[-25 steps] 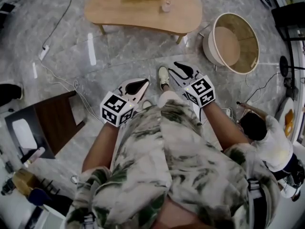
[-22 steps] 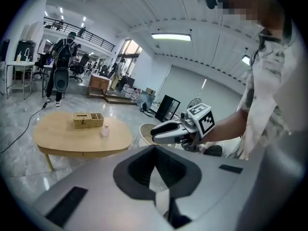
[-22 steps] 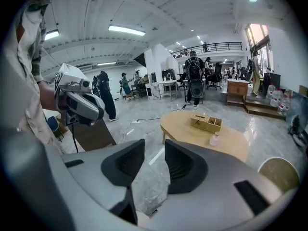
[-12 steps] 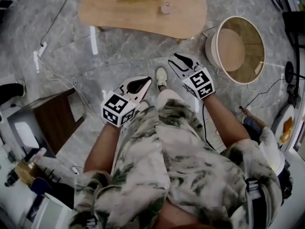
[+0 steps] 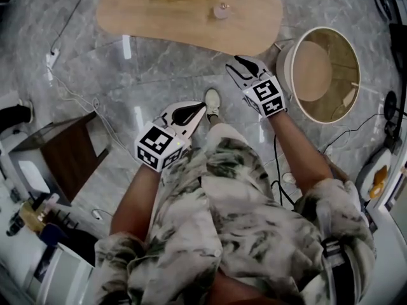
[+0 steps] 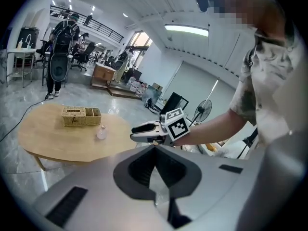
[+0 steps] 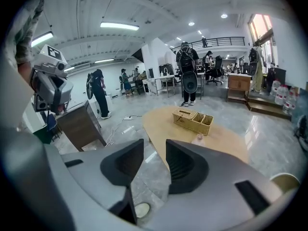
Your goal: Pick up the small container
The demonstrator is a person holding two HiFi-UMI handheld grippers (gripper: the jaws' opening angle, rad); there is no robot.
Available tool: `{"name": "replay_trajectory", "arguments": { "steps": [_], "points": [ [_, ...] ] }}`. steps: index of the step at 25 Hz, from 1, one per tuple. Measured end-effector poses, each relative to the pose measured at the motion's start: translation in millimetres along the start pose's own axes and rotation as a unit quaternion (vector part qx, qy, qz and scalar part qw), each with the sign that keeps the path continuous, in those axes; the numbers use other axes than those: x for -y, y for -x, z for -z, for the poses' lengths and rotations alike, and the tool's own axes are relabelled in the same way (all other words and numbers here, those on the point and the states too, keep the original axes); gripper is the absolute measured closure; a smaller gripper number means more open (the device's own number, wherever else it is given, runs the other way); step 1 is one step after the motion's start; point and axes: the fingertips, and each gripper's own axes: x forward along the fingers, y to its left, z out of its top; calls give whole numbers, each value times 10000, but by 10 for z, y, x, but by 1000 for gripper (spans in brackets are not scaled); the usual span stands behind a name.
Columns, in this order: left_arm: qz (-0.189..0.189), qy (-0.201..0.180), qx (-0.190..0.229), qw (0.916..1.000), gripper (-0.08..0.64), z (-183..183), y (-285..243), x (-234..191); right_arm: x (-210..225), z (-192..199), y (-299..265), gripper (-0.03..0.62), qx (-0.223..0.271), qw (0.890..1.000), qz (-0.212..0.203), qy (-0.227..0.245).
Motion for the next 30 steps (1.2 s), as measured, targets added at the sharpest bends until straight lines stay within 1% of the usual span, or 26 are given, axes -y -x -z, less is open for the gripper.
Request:
{"name": "replay_trajectory", "arguments": {
  "steps": [6,11,15,20,30],
  "points": [
    [192,114,-89,9997,538,-108,-359,-161,646,186,-484,423,-131,9997,184,-27],
    [302,150,-204,9992,538,-79,-563,-349,1109,365,-930,420,-150,9991,397,-76],
    [273,272,-220,9990,538,-38,-643,-520,1376,461,-1300,413,-216,9986,477,-30],
    [229,331,-247,9989,538,-11,-747,-747,1685,504,-1723,402,-217,9981,578,13],
    [215,402,-280,9986,538,11,-996,-1026,2157,650,-2314,374,-219,9973,706,6]
  ]
}}
